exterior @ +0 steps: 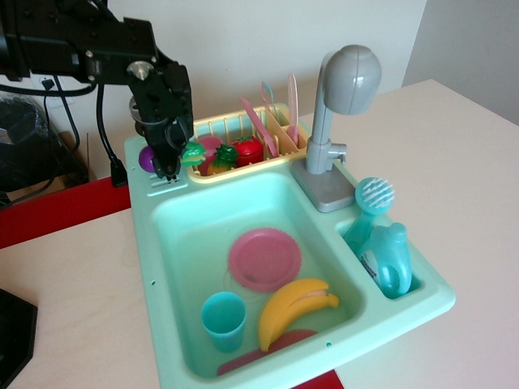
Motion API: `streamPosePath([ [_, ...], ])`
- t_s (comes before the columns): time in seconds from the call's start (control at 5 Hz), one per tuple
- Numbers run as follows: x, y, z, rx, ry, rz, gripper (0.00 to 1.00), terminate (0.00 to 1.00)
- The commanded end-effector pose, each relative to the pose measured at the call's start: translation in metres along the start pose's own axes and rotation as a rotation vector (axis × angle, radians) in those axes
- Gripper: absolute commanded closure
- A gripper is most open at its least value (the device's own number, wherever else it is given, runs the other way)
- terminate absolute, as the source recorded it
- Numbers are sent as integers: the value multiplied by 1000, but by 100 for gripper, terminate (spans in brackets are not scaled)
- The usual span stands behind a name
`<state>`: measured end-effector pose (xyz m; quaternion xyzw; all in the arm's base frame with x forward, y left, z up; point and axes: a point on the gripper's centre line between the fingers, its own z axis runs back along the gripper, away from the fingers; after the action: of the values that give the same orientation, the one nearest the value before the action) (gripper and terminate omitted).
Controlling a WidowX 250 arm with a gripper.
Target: Put eggplant on plate
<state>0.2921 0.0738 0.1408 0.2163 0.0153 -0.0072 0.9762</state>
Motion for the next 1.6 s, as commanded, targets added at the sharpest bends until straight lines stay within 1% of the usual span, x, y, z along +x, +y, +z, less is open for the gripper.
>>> streamPosePath([
  [0.0, 30, -29, 39, -46, -108, -91, 100, 0],
  [0.2, 35, -58, 37, -75, -120, -193, 100, 0],
  [0.4, 39, -84, 31, -100, -109, -233, 100, 0],
  [0.6, 44, -95, 13, -95, -88, -249, 100, 0],
  [1.0, 58, -112, -11, -85, -88, -230, 100, 0],
  [1.2, 63, -116, -15, -78, -109, -203, 100, 0],
  [1.4, 64, -117, -14, -82, -117, -188, 0, 0],
])
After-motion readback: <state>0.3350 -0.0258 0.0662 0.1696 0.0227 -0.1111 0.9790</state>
